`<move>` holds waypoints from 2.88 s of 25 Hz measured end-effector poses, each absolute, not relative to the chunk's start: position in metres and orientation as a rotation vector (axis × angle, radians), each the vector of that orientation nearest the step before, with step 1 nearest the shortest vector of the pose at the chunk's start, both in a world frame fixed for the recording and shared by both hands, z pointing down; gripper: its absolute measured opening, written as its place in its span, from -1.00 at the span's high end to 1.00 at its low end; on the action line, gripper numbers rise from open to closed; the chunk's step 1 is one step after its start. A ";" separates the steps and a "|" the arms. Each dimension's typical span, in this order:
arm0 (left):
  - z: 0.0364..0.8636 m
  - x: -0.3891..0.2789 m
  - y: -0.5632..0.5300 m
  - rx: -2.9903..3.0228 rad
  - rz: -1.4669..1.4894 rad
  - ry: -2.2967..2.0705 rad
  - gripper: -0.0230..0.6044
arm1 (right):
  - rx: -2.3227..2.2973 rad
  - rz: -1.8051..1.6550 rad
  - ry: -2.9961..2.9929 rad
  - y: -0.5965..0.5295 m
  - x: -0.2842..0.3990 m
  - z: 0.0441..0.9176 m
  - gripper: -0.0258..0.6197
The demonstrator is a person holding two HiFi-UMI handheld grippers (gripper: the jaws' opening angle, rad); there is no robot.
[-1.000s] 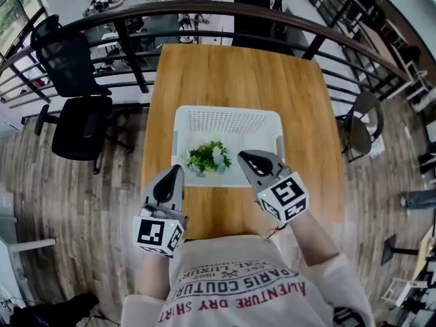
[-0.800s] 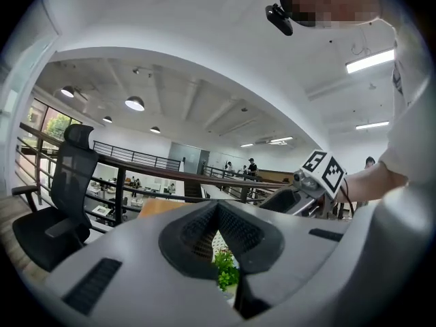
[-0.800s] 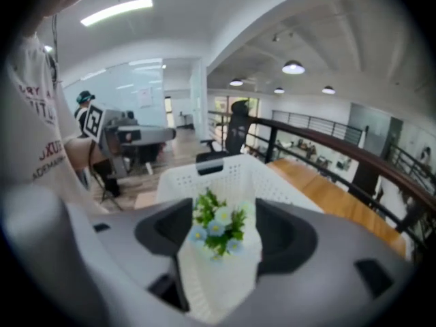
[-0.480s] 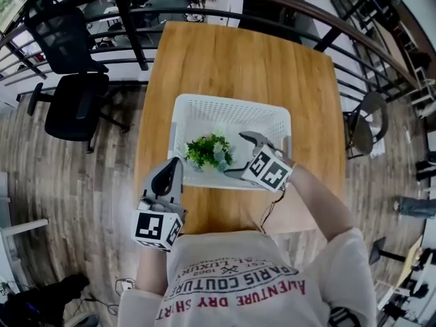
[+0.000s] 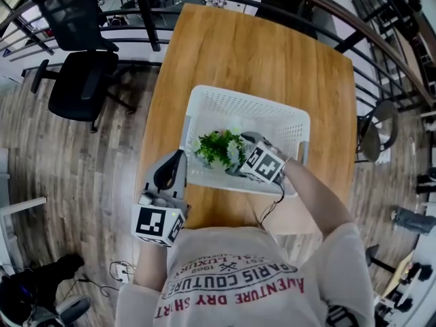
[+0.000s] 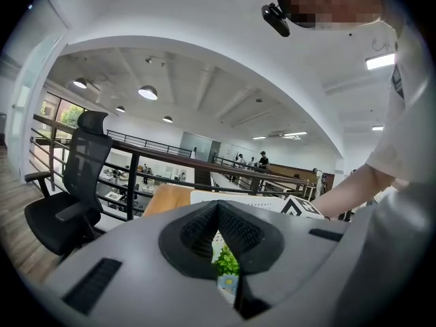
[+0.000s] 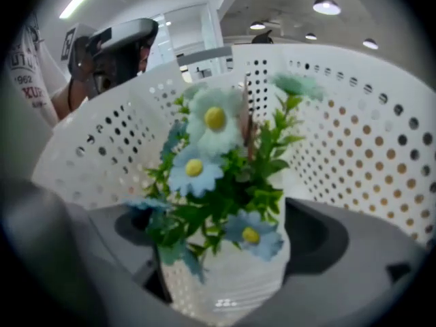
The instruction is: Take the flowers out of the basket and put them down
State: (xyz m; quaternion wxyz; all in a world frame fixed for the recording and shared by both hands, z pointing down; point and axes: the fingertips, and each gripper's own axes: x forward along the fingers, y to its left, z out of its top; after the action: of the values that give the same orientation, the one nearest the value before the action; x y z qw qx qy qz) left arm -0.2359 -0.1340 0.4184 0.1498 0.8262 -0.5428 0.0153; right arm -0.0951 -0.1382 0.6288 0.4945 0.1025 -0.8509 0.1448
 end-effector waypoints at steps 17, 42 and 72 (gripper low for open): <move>0.453 -0.228 -0.134 2.329 0.146 -1.467 0.89 | 0.339 0.316 -2.154 -0.165 -0.133 0.661 -0.66; 0.444 -0.237 -0.136 2.362 0.168 -1.454 0.89 | 0.412 0.285 -2.159 -0.182 -0.131 0.626 -0.56; 0.365 0.001 -0.098 2.598 0.023 -1.420 0.89 | 1.052 0.267 -2.313 -0.138 0.166 0.432 -0.55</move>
State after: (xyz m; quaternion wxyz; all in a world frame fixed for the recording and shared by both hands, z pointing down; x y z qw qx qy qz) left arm 0.0006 -0.0984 0.3651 0.0901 0.8739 -0.4776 0.0076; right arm 0.1665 -0.1383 0.4325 0.2889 0.3943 -0.8666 0.1001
